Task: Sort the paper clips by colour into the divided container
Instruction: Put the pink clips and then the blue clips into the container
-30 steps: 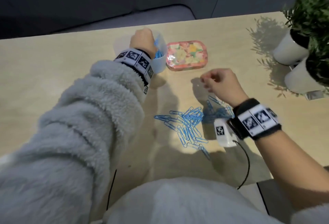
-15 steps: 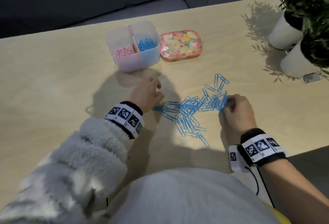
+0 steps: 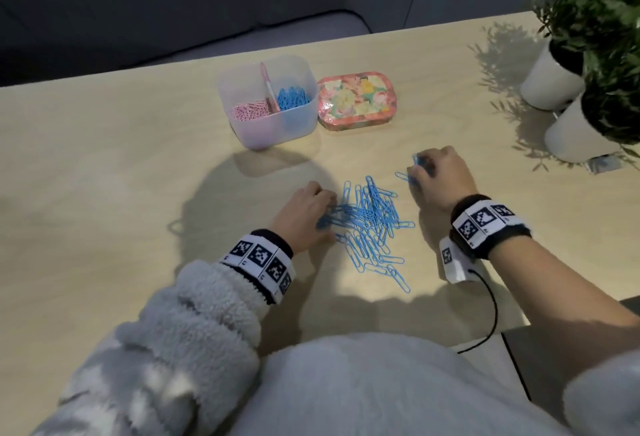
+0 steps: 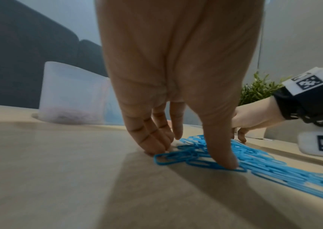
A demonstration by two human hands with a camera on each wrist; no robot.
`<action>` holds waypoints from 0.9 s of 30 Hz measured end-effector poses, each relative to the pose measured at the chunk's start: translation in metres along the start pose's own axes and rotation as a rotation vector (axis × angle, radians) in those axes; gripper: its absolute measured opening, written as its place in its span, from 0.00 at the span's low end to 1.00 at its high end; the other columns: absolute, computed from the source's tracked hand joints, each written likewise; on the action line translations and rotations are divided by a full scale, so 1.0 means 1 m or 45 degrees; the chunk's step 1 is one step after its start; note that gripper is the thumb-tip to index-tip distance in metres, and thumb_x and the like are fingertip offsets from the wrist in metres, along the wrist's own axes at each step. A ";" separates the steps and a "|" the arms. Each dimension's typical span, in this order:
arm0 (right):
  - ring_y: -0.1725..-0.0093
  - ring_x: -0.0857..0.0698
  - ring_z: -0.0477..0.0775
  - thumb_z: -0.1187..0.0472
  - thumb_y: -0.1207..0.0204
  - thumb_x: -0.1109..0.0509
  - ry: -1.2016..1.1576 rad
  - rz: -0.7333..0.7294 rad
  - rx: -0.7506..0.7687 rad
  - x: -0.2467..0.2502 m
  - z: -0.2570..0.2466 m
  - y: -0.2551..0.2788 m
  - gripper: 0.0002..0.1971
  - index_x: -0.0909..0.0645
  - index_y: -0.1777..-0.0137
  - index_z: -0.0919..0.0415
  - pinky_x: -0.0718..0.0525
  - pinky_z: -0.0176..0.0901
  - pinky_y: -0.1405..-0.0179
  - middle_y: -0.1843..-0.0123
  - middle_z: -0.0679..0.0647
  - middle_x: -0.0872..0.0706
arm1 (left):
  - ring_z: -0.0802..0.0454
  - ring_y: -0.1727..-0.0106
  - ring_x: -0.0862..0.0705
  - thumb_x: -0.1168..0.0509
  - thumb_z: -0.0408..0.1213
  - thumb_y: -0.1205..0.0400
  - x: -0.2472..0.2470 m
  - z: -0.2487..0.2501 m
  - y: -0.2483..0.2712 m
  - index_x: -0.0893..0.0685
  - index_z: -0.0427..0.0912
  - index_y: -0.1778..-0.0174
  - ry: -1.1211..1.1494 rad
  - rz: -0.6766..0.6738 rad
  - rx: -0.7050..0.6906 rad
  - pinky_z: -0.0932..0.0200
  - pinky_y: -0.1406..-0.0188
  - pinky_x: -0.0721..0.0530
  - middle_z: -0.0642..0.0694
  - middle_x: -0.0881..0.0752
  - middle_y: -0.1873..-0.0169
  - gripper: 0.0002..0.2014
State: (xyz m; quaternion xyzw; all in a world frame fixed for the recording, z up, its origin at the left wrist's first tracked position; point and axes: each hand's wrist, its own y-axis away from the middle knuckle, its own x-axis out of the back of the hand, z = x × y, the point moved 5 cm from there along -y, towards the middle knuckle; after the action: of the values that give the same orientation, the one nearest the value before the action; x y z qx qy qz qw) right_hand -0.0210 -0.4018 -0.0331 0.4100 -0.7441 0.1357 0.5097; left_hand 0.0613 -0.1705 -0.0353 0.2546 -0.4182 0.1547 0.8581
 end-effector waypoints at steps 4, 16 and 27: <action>0.40 0.23 0.64 0.41 0.27 0.32 0.069 -0.182 0.250 -0.030 -0.045 0.028 0.26 0.21 0.35 0.56 0.22 0.54 0.37 0.44 0.63 0.21 | 0.35 0.46 0.21 0.24 0.38 0.32 0.006 -0.001 -0.001 0.22 0.34 0.39 -0.008 -0.002 -0.008 0.44 0.42 0.23 0.34 0.24 0.43 0.26; 0.40 0.22 0.62 0.61 0.22 0.37 0.296 -0.233 0.495 -0.055 -0.087 0.055 0.13 0.17 0.40 0.58 0.22 0.52 0.44 0.42 0.58 0.19 | 0.37 0.44 0.21 0.36 0.34 0.23 0.005 0.010 -0.012 0.18 0.38 0.43 -0.238 0.034 -0.044 0.44 0.45 0.23 0.36 0.20 0.45 0.13; 0.51 0.16 0.62 0.60 0.24 0.31 -0.116 -0.132 0.413 -0.029 -0.095 0.045 0.10 0.13 0.48 0.63 0.22 0.49 0.51 0.51 0.62 0.13 | 0.38 0.39 0.23 0.44 0.33 0.17 0.002 0.009 -0.011 0.23 0.35 0.41 -0.391 0.005 -0.048 0.53 0.45 0.32 0.37 0.21 0.41 0.11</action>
State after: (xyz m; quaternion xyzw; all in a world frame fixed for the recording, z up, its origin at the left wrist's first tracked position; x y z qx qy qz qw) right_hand 0.0106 -0.3011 -0.0061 0.5306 -0.7125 0.2088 0.4089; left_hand 0.0620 -0.1849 -0.0327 0.2582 -0.5477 0.1077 0.7885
